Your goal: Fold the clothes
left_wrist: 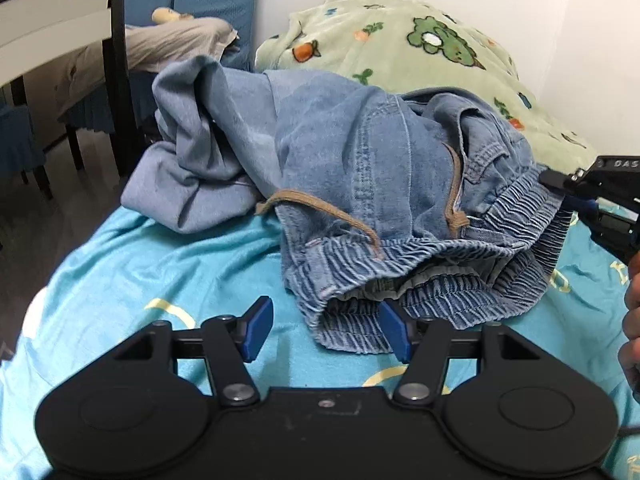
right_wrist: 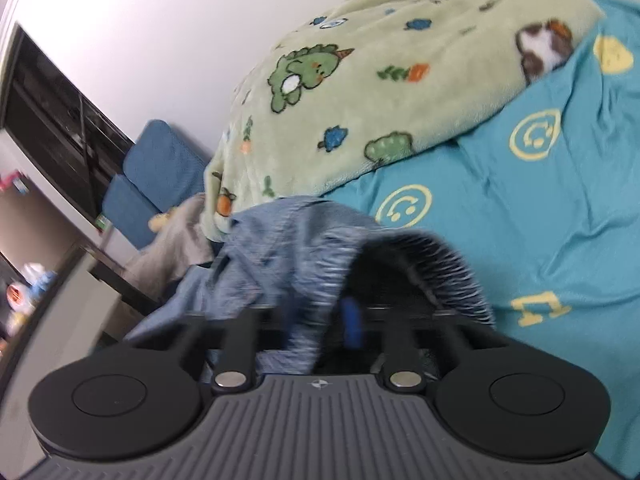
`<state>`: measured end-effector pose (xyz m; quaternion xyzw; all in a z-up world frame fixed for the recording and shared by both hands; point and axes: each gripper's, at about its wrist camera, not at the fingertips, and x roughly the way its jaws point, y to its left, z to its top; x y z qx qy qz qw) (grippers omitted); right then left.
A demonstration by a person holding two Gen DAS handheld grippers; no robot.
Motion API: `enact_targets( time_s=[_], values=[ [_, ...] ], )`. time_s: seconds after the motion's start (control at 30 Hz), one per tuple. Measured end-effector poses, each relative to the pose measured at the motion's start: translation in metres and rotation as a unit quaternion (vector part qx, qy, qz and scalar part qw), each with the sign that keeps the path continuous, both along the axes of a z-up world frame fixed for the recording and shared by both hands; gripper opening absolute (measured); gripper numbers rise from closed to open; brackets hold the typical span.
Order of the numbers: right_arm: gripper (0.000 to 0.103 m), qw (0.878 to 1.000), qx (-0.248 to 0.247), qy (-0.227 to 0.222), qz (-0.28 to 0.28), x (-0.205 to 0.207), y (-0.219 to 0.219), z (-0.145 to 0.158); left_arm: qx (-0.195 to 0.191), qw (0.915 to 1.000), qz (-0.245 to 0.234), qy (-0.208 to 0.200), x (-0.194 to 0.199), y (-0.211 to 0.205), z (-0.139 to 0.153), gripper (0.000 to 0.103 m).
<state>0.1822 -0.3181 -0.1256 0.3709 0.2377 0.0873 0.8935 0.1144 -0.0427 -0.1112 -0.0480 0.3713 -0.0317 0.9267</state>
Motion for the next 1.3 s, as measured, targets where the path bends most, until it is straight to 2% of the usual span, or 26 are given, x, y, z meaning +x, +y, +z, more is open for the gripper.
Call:
enact_targets(
  time_s=[0.1, 0.23, 0.43, 0.57, 0.63, 0.73, 0.9, 1.03, 1.13, 1.3],
  values=[
    [0.007, 1.000, -0.001, -0.025, 0.008, -0.007, 0.003, 0.012, 0.007, 1.0000, -0.005, 0.003, -0.001, -0.004, -0.003, 0.056],
    [0.006, 0.998, 0.028, -0.046, -0.027, -0.015, -0.012, 0.023, 0.014, 0.9999, -0.004, 0.006, -0.002, -0.007, -0.007, 0.056],
    [0.006, 0.993, 0.071, -0.014, -0.095, -0.015, -0.050, -0.001, 0.009, 0.9997, -0.020, 0.009, 0.005, -0.019, -0.015, 0.057],
    [0.006, 0.990, 0.093, 0.000, -0.105, -0.014, -0.058, -0.011, 0.040, 0.9984, -0.040, 0.005, 0.006, -0.035, -0.023, 0.057],
    [0.006, 0.990, 0.095, -0.002, -0.104, -0.014, -0.057, -0.010, 0.049, 0.9973, -0.055, 0.000, 0.006, -0.042, -0.027, 0.056],
    [0.006, 0.992, 0.071, -0.006, -0.100, -0.013, -0.054, -0.006, 0.065, 0.9961, -0.057, -0.015, 0.009, -0.050, -0.031, 0.055],
    [0.007, 0.992, 0.073, 0.003, -0.101, -0.013, -0.057, -0.011, 0.036, 0.9986, -0.039, 0.000, 0.021, -0.044, -0.031, 0.048],
    [0.007, 0.993, 0.057, 0.005, -0.100, -0.013, -0.054, -0.009, 0.028, 0.9990, -0.032, 0.012, 0.029, -0.045, -0.026, 0.033],
    [0.007, 0.994, 0.048, 0.010, -0.101, -0.011, -0.052, -0.010, -0.002, 0.9991, -0.014, 0.039, 0.040, -0.040, -0.023, 0.031],
    [0.008, 0.994, 0.038, 0.021, -0.105, -0.010, -0.051, -0.016, -0.065, 0.9946, 0.016, 0.079, 0.052, -0.024, -0.017, 0.019]
  ],
)
